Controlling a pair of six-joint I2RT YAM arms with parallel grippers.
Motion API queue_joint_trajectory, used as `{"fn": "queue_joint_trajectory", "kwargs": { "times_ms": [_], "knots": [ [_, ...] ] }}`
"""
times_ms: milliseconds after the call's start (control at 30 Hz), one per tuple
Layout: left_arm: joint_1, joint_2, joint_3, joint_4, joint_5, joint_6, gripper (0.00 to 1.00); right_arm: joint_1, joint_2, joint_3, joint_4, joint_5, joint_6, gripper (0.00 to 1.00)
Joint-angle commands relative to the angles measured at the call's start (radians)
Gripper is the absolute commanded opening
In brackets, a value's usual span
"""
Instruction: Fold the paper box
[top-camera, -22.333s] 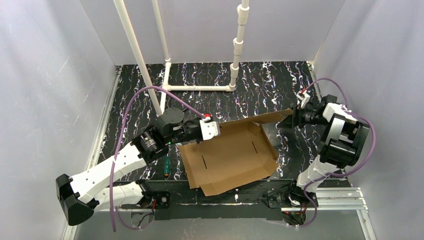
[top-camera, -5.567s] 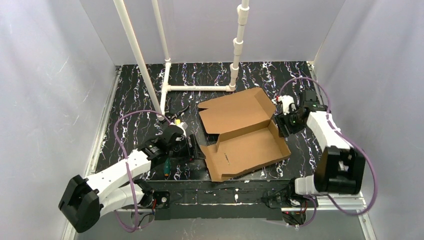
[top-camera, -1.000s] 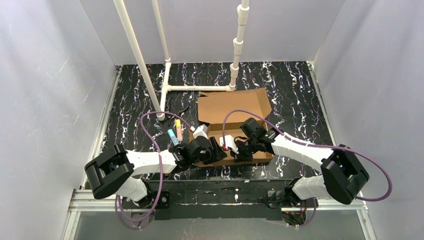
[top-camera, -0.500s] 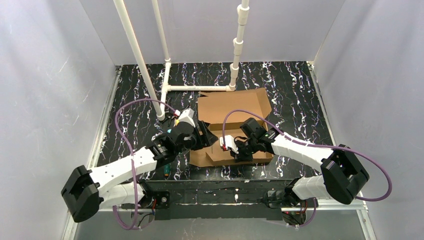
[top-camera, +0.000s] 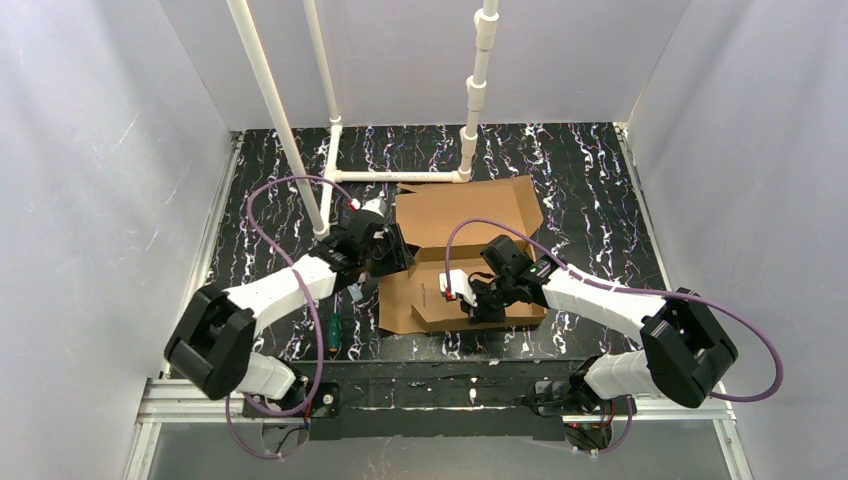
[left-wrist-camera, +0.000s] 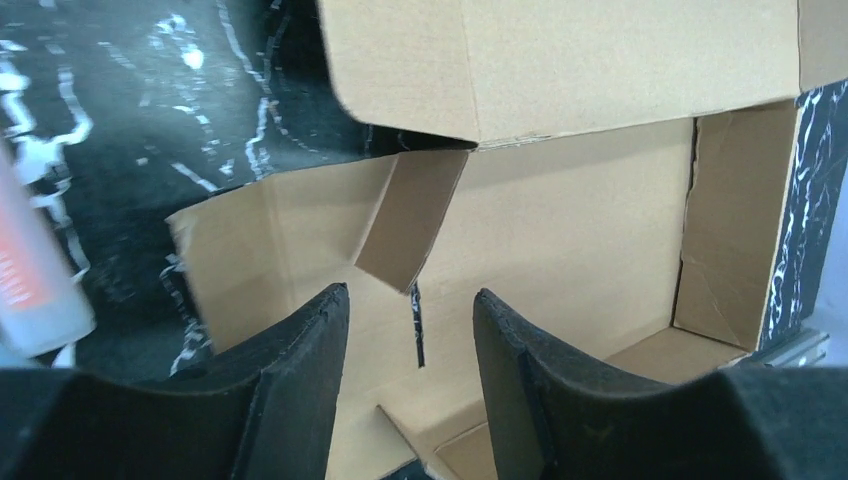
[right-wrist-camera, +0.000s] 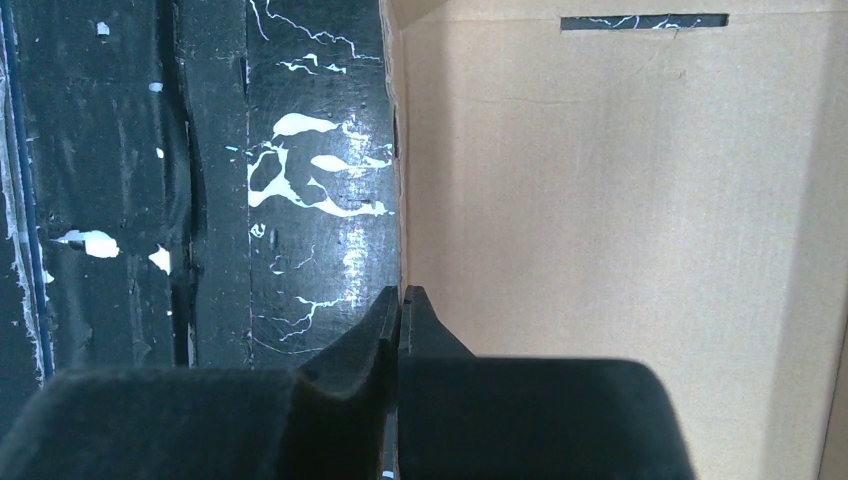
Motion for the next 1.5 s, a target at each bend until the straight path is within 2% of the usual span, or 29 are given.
{"fn": "queue_joint_trajectory", "kwargs": {
  "times_ms": [0,200,367,500,600,767,1000,1100,1200,1300,1467],
  "knots": [
    [0.003,0.077,0.051,0.11,0.129,0.011,0.45,0.001,0.026,0.005,0.006,0.025,-0.021,0.01],
    [-0.013,0.213,0.055,0.257,0.289,-0.076,0.4,0.0,0.037,0.009,0.003,0.019,-0.024,0.01],
    [-0.022,0.277,0.069,0.333,0.324,-0.133,0.4,0.001,0.04,0.006,0.001,0.026,-0.027,0.01],
    [-0.018,0.242,0.068,0.336,0.296,-0.122,0.41,0.001,0.045,0.009,0.004,0.035,-0.024,0.01],
    [-0.003,0.122,0.044,0.258,0.228,-0.059,0.44,-0.001,0.046,0.008,0.013,0.055,-0.014,0.01],
    [-0.002,-0.144,0.054,-0.096,0.092,0.059,0.56,-0.004,0.047,0.009,0.015,0.051,-0.01,0.01],
    [0.001,-0.446,-0.162,-0.343,-0.004,-0.017,0.57,-0.004,0.045,0.009,0.011,0.05,-0.011,0.01],
    [0.001,-0.553,-0.234,-0.349,-0.017,-0.036,0.58,-0.005,0.047,0.009,0.01,0.046,-0.01,0.01],
    [0.001,-0.557,-0.259,-0.31,0.007,-0.05,0.56,-0.004,0.053,0.011,0.01,0.045,-0.011,0.01],
    [0.001,-0.463,-0.23,-0.307,0.02,-0.055,0.53,-0.006,0.055,0.009,0.008,0.046,-0.013,0.01],
    [0.001,-0.372,-0.235,-0.247,0.065,-0.062,0.41,-0.005,0.059,0.01,0.007,0.042,-0.014,0.01]
  ]
}}
